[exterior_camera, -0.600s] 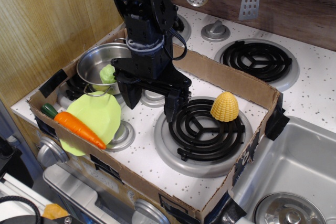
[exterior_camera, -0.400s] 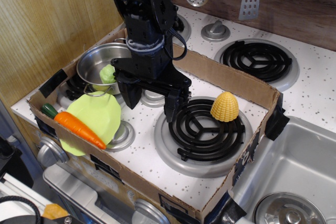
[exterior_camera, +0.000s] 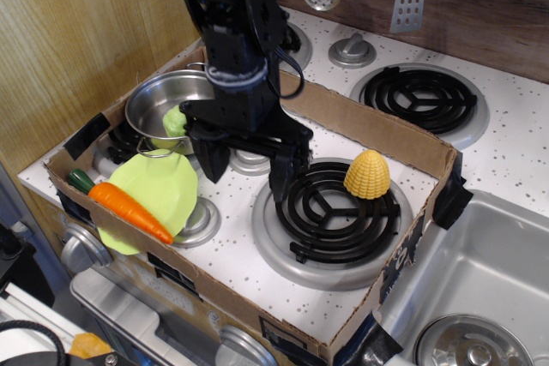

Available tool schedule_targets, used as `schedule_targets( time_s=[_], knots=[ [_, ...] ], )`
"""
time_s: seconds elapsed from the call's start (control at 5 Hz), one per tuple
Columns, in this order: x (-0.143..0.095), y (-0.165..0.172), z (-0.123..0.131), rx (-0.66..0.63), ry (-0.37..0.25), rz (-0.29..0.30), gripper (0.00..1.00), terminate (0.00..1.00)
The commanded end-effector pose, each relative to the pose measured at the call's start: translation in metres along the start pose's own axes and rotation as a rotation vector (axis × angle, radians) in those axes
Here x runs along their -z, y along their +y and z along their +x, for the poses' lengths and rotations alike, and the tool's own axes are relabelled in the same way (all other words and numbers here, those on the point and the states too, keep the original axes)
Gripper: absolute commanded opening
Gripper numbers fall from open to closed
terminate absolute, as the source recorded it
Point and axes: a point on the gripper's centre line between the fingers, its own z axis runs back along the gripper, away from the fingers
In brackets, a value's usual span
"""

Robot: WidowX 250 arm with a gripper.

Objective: Take broccoli out of pan

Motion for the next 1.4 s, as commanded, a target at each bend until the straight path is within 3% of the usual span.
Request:
schedule_targets(
  time_s=[0.0,0.4,0.6,1.0,1.2],
  knots=[
    [-0.024,0.027,0.029,-0.201,-0.014,-0.049,1.00,0.00],
    [-0.037,0.061,0.065,-0.273,-0.020,-0.002,1.00,0.00],
    [-0.033,0.075,0.073,-0.318,-0.008,0.052,1.00,0.00],
    [-0.010,0.085,0.067,-0.423,0.043,0.112,1.00,0.00],
    [-0.006,0.093,0.066,-0.442,0.030,0.139,1.00,0.00]
  ],
)
